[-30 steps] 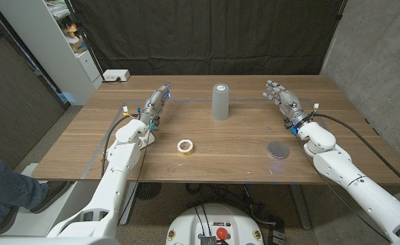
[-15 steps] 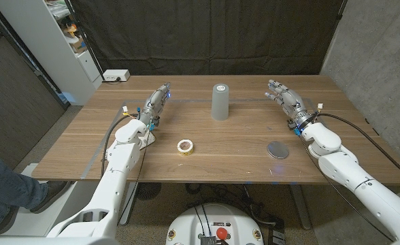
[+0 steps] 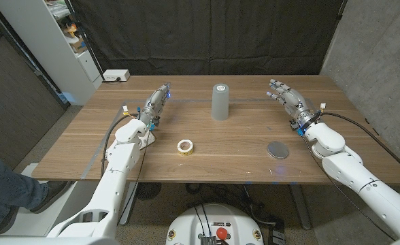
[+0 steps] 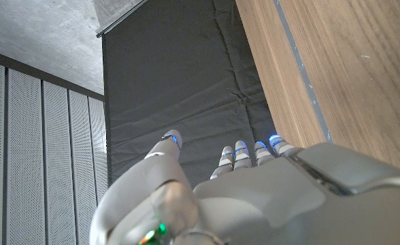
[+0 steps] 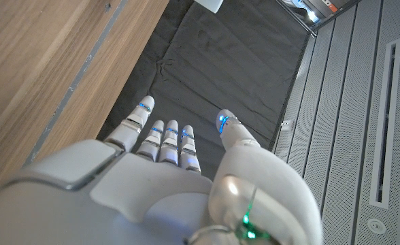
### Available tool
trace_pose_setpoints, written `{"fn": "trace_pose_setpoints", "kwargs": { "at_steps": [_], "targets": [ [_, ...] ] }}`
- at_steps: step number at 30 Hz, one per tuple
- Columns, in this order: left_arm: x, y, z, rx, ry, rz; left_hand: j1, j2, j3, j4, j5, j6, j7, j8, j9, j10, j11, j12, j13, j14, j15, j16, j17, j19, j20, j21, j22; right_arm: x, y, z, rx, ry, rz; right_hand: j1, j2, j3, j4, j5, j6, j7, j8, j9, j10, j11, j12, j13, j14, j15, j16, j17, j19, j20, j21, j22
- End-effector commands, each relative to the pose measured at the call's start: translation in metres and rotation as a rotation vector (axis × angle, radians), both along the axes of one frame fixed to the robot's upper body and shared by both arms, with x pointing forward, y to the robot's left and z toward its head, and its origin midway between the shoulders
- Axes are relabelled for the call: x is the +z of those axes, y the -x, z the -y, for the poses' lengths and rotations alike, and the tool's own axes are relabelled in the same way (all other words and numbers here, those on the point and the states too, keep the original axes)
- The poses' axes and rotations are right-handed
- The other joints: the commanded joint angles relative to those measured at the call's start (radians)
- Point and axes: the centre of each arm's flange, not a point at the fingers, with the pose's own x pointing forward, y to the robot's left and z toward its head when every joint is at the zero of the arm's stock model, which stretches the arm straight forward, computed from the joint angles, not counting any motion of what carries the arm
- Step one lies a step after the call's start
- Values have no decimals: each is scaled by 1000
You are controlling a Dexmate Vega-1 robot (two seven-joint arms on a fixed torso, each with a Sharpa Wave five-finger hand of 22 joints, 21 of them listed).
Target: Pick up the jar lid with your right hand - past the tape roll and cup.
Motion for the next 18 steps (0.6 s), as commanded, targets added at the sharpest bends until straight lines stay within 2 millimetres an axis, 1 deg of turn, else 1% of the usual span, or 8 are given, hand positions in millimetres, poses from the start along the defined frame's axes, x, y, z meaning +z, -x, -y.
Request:
{"fn": "trace_pose_setpoints", "kwargs": {
  "at_steps": [1,11,18],
  "targets": [
    [2,-1,4,-3,-7,2,1,8,2,-3,7,-4,4,7,4,-6,3,6,2,-8,1,2,4,-32,9,-5,3,3,8,6,-4,16,21,9,3,-2,-3,5,0,-2,4,0,-4,-4,0,-1,1,-1,3,2,-3,3,1,4],
    [4,3,7,-2,-18,7,0,9,1,-5,7,-7,2,6,4,-8,3,5,2,-9,0,3,4,-31,9,-8,4,4,17,14,-15,39,29,10,0,-3,-4,5,0,-2,4,0,-5,-5,0,-2,2,-2,3,-1,-5,4,1,4],
    [7,4,9,-1,-22,11,-1,10,1,-8,7,-8,1,6,3,-10,2,5,1,-10,0,2,4,-31,8,-12,4,1,23,18,-25,49,33,10,-1,-5,-2,5,1,-3,4,0,-5,-5,1,-3,1,-1,4,-2,-8,4,0,4]
  ]
}}
